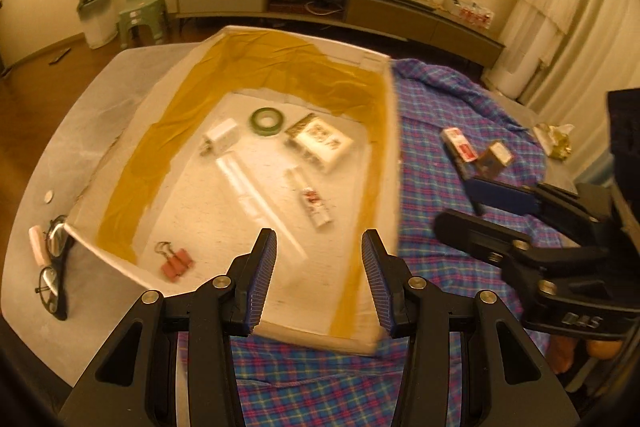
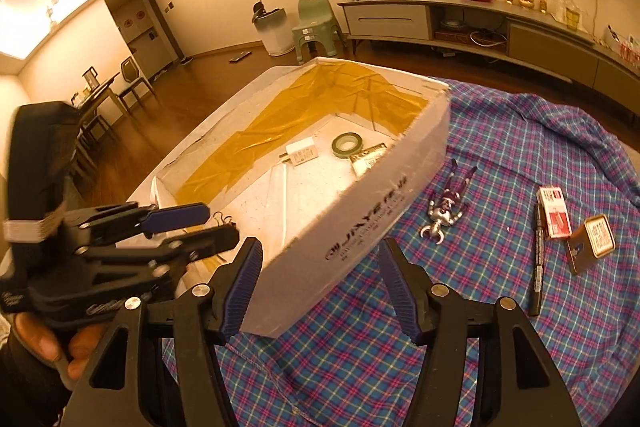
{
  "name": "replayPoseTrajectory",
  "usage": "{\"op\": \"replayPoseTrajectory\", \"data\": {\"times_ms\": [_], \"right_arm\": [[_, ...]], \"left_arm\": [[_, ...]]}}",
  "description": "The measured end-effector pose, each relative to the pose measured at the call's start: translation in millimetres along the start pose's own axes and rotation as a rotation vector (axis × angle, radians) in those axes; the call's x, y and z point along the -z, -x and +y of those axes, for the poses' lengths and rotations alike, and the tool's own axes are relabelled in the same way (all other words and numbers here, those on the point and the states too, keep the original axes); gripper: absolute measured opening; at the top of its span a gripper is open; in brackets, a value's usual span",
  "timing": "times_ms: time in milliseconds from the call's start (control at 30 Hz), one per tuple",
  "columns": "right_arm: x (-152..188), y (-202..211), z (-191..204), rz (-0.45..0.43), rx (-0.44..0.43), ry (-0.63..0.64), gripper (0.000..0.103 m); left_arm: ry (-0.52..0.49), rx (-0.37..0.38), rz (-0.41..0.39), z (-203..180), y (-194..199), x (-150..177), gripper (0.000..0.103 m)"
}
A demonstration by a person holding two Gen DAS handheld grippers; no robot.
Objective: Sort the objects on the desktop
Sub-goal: 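Grasp the black marker with the right tool while the left tool grasps the purple figure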
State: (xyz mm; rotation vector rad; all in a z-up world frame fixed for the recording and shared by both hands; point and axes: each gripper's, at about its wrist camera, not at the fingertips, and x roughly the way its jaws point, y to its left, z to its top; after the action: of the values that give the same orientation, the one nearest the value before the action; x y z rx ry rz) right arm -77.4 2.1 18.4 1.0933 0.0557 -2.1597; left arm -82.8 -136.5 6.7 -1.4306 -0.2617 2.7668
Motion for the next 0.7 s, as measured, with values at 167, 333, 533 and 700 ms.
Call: {"op": "replayPoseTrajectory", "data": {"times_ms": [167, 333, 533, 700], "right_arm": [[-0.4, 10.3, -31.6, -0.027, 0.02, -0.038, 0.062], [-2.6, 34.3, -95.5, -0.077, 0.116, -0.129, 0.062], [4.9, 40.4, -163.9, -0.067, 0.195, -0.24, 0.063], [16.3, 2.5, -176.8, 0.032, 0.232, -0.205, 0.063]], "left_arm": [[-0.053, 0.055, 0.015, -39.6, -4.9, -9.4, 0.047], [-0.072, 0.111, 0.054, -75.4, -27.3, -19.7, 0.047], [-0.102, 0.084, 0.101, -107.0, -73.1, -33.1, 0.047], [-0.128, 0.013, 0.115, -119.3, -127.0, -53.3, 0.047]]}}
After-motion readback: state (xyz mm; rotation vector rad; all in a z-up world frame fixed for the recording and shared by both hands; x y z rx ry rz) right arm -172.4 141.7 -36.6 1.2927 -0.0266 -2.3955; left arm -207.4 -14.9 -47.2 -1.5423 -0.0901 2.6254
